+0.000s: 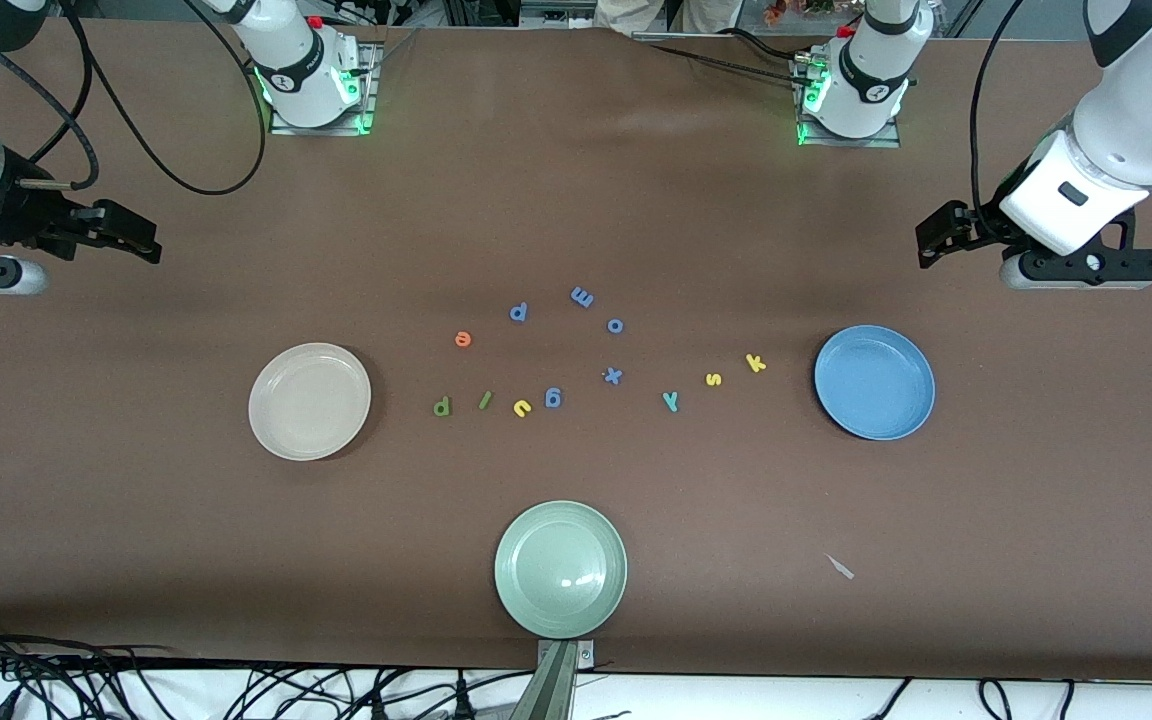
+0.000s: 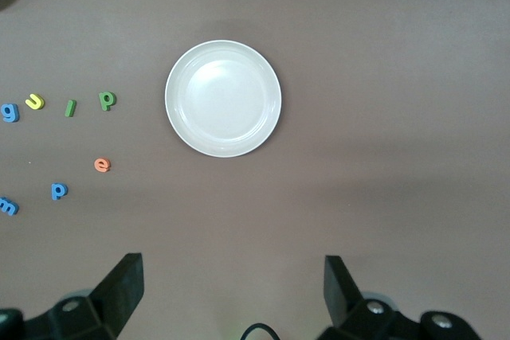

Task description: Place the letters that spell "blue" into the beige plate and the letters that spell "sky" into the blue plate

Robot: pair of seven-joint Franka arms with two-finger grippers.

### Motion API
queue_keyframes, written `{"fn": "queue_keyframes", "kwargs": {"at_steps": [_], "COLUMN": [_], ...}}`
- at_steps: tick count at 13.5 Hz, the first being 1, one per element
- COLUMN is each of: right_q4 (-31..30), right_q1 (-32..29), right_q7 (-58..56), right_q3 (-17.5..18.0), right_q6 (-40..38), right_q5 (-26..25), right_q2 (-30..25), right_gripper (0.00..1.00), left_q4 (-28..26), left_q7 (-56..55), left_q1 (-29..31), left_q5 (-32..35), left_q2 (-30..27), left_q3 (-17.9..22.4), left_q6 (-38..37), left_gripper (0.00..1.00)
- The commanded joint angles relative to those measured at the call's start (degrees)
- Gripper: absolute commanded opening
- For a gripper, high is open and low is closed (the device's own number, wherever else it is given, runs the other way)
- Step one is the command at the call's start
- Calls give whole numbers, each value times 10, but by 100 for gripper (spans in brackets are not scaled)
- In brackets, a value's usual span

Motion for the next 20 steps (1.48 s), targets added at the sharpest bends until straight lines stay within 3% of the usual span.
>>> {"fn": "queue_keyframes", "kwargs": {"at_steps": [1,20], "right_q4": [11,13], "right_q1": [-4,-4], "right_q7": [-1,-6], "right_q3": [3,3], "right_q6": [-6,-4], "right_q5": [-1,-6], "right_q2": [6,6], "right_gripper": [100,100], "left_q4": [-6,12], "left_q7": [11,11], "left_q1": [4,4], "left_q5": [-8,-8], "left_q2": [-14,-9], "left_q3": [5,1], "left_q6": [-19,-31], "left_gripper": [100,100]}}
